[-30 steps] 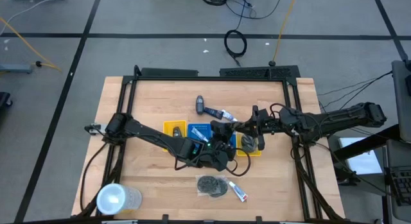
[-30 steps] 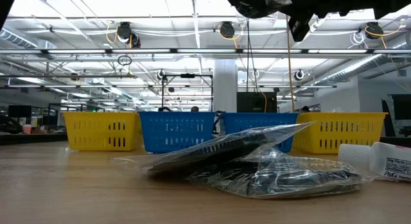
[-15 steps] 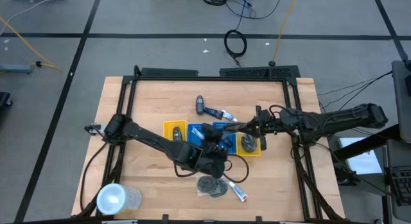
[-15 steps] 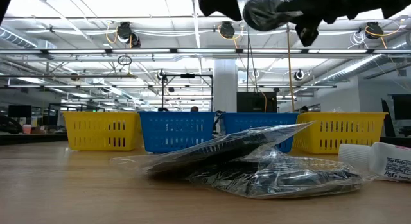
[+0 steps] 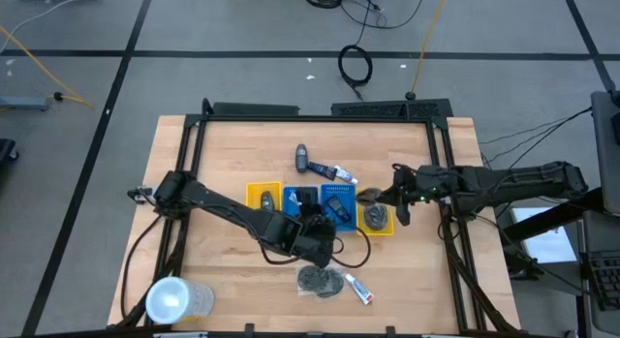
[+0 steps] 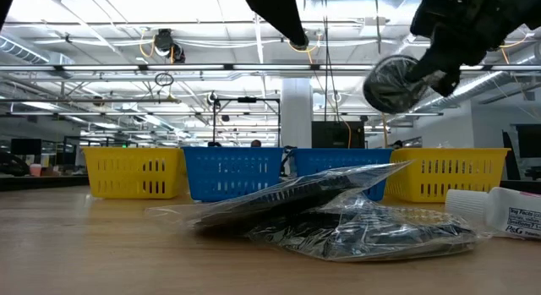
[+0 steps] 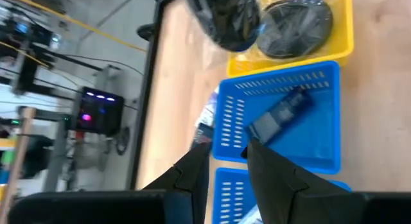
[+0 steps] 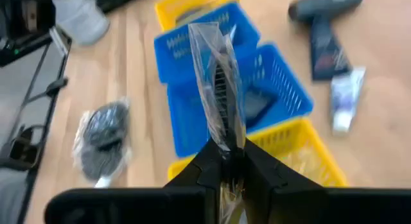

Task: Pick & Place Travel size toiletries
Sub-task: Put the black hairbrush into the right yellow basket

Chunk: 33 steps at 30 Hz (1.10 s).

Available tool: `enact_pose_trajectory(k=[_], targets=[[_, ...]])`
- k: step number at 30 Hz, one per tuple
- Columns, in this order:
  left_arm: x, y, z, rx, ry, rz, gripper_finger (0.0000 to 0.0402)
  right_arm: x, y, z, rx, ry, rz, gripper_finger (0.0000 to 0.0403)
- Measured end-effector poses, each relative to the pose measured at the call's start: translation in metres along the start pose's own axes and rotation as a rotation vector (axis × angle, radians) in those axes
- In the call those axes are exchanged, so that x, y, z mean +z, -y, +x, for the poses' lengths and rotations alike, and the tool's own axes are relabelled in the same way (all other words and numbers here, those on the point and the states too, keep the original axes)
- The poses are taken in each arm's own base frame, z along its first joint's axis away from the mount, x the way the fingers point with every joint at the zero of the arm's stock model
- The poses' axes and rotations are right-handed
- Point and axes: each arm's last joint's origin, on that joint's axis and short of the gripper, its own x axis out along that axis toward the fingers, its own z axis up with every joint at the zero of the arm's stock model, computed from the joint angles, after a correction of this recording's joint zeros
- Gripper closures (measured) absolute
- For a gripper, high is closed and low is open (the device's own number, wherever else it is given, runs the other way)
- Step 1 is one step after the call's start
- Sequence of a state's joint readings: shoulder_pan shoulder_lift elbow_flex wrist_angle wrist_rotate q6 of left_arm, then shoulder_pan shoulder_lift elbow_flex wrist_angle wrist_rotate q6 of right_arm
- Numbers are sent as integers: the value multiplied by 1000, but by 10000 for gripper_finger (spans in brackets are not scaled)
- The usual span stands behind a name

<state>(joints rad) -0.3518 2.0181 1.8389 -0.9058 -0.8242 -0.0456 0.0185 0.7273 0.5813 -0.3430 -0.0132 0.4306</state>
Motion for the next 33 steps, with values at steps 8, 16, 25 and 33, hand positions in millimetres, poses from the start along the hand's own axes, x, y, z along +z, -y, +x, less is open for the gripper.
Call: enact_pose_trajectory(k=[8, 16, 25, 33], targets=[[-4, -3, 6, -117, -49, -50, 293, -9, 0, -1, 69, -137, 94, 381], [-19, 9, 17, -179, -114, -37, 293, -17, 3, -2, 50, -225, 177, 381], [-28, 22, 19, -268, -150, -72, 293, -23, 4, -2, 46, -309, 263, 381], [-25, 30, 11, -302, -116, -68, 293, -21, 4, -2, 46, -282, 249, 381]])
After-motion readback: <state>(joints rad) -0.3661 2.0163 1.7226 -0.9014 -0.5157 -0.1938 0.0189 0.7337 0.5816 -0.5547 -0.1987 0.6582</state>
